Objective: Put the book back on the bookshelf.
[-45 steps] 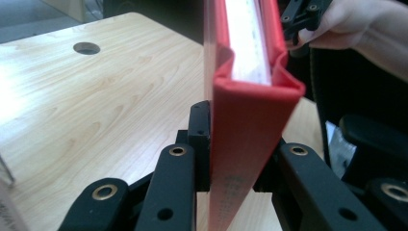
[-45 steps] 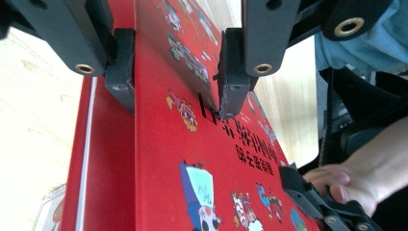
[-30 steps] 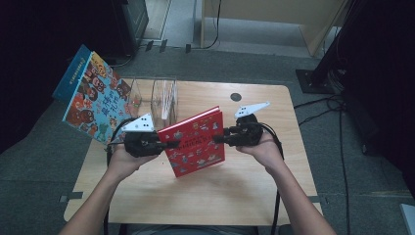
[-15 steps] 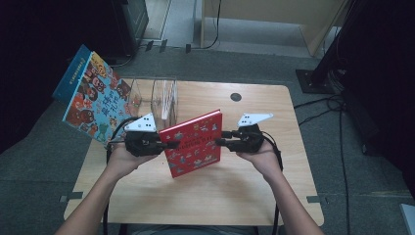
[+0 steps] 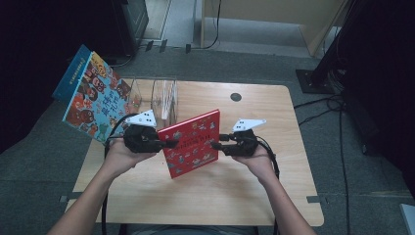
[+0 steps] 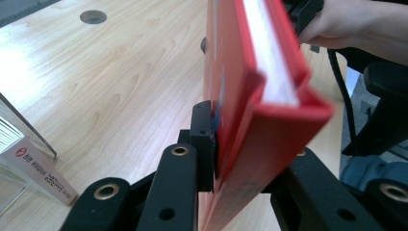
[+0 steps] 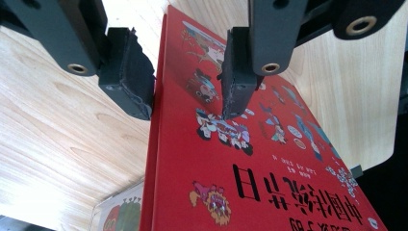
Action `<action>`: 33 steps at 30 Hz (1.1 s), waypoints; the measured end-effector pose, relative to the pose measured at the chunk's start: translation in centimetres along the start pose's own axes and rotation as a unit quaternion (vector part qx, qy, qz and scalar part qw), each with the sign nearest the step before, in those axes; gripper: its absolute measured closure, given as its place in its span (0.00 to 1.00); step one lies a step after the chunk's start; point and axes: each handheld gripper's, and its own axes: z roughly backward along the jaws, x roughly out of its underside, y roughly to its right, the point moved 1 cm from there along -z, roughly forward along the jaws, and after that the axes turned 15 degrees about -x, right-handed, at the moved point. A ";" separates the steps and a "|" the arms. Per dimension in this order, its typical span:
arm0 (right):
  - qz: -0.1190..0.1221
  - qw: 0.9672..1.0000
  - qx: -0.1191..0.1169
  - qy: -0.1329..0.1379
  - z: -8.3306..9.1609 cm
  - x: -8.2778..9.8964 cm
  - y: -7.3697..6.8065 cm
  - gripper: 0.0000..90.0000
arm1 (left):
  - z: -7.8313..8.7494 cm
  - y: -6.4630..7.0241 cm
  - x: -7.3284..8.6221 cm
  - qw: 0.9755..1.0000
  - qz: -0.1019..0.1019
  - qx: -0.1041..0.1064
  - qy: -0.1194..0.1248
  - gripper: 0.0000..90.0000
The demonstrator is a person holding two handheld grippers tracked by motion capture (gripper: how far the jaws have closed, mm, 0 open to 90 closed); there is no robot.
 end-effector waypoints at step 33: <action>-0.046 0.993 0.089 -0.068 0.4 5.4 3.1 0.53 | 5.7 -2.5 -0.8 0.995 0.082 -0.057 -0.011 0.90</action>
